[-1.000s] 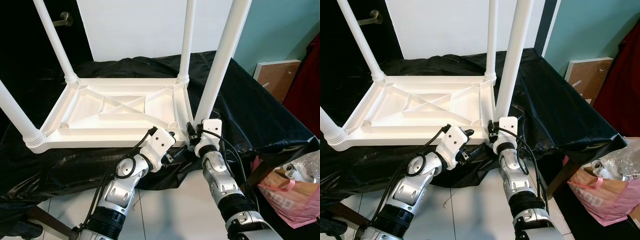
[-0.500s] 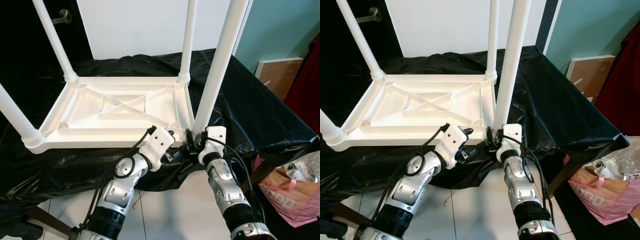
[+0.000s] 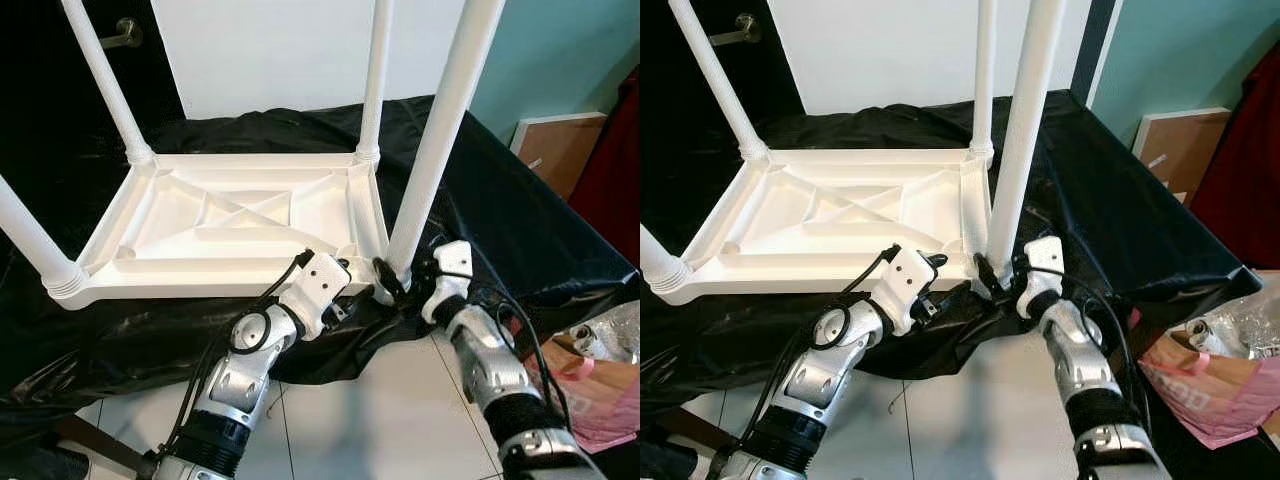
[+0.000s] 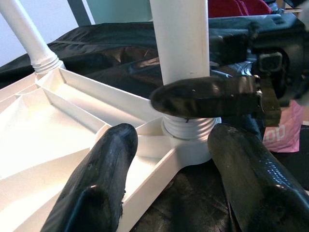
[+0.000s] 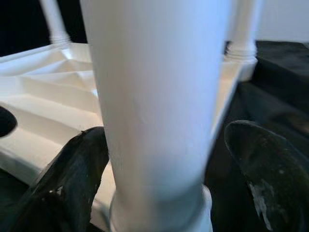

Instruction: Building children table

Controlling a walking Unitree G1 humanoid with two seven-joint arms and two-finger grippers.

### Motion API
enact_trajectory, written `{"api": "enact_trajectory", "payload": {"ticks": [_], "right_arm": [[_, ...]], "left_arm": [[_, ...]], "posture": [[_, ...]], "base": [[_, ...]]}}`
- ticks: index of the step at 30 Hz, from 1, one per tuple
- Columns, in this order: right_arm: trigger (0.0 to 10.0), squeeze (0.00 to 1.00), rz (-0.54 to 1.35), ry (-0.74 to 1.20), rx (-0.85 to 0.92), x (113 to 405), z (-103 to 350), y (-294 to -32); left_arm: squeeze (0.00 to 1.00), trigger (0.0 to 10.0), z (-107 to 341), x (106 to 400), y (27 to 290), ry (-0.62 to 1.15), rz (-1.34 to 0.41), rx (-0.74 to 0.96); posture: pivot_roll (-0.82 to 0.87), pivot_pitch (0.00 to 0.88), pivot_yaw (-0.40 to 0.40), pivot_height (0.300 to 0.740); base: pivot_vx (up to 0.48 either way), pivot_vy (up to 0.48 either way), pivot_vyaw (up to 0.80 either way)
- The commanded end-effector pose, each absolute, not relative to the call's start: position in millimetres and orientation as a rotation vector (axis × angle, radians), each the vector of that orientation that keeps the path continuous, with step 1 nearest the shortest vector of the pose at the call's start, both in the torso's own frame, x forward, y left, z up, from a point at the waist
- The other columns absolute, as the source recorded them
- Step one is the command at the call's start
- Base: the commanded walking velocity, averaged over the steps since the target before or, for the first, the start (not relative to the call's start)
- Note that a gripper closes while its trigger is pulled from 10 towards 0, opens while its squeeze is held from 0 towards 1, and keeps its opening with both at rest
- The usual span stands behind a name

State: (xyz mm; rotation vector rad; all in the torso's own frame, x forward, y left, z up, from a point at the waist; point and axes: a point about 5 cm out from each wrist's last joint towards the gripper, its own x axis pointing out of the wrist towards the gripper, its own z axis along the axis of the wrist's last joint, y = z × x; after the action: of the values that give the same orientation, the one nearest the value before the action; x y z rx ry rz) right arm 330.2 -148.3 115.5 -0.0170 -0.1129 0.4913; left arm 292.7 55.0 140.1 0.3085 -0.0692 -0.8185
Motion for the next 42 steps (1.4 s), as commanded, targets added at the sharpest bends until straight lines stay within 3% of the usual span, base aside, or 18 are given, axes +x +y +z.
{"api": "enact_trajectory", "payload": {"ticks": [1,6,7,8,9,11,24,25,38,42], "right_arm": [[10.0,0.00,0.545,-0.098,-0.042,333.2,115.0,-144.8],[10.0,0.00,0.578,-0.088,-0.069,341.8,119.8,-144.5],[5.4,0.00,0.588,-0.077,-0.079,344.5,120.3,-144.9],[5.4,0.00,0.588,-0.077,-0.079,344.5,120.3,-144.9],[0.1,0.00,0.596,-0.063,-0.084,346.2,119.6,-145.6],[0.0,0.00,0.607,-0.044,-0.091,348.0,117.8,-147.8],[0.0,0.00,0.609,-0.003,-0.085,348.1,108.7,-153.1],[10.0,0.00,0.599,0.000,-0.076,348.1,107.7,-153.1],[10.0,0.00,0.352,0.051,-0.044,349.1,95.6,-149.8],[10.0,0.00,0.187,0.072,0.006,347.3,89.8,-145.6]], "left_arm": [[0.00,10.0,139.2,296.5,57.9,-0.061,-0.763,0.321],[0.00,10.0,140.0,297.2,57.2,-0.064,-0.761,0.323],[0.00,10.0,140.7,297.7,57.1,-0.067,-0.759,0.323],[0.00,10.0,140.7,297.7,57.1,-0.067,-0.759,0.323],[0.00,10.0,141.6,298.3,57.3,-0.070,-0.754,0.323],[0.00,10.0,142.6,299.1,58.1,-0.072,-0.747,0.323],[0.00,10.0,143.7,300.6,59.7,-0.074,-0.735,0.320],[0.00,10.0,143.8,300.6,59.2,-0.074,-0.737,0.320],[0.00,10.0,143.8,301.2,57.4,-0.074,-0.741,0.316],[0.00,10.0,143.2,300.0,56.3,-0.075,-0.744,0.314]], "posture": [[-0.05,0.000,0.015,0.740],[-0.04,0.000,0.012,0.740],[-0.03,0.000,0.007,0.740],[-0.03,0.000,0.007,0.740],[-0.03,0.000,0.003,0.740],[-0.02,0.000,-0.001,0.740],[-0.02,0.000,-0.002,0.740],[-0.03,0.000,-0.001,0.740],[-0.03,0.000,-0.004,0.740],[-0.03,0.000,-0.006,0.740]], "base": [[0.000,0.000,0.00],[0.000,0.000,0.00],[0.000,0.000,0.00],[0.000,0.000,0.00],[0.000,0.000,0.00],[0.000,0.000,0.00],[0.000,0.000,0.00],[0.000,0.000,0.00],[0.000,0.000,0.00],[0.000,0.000,0.00]]}}
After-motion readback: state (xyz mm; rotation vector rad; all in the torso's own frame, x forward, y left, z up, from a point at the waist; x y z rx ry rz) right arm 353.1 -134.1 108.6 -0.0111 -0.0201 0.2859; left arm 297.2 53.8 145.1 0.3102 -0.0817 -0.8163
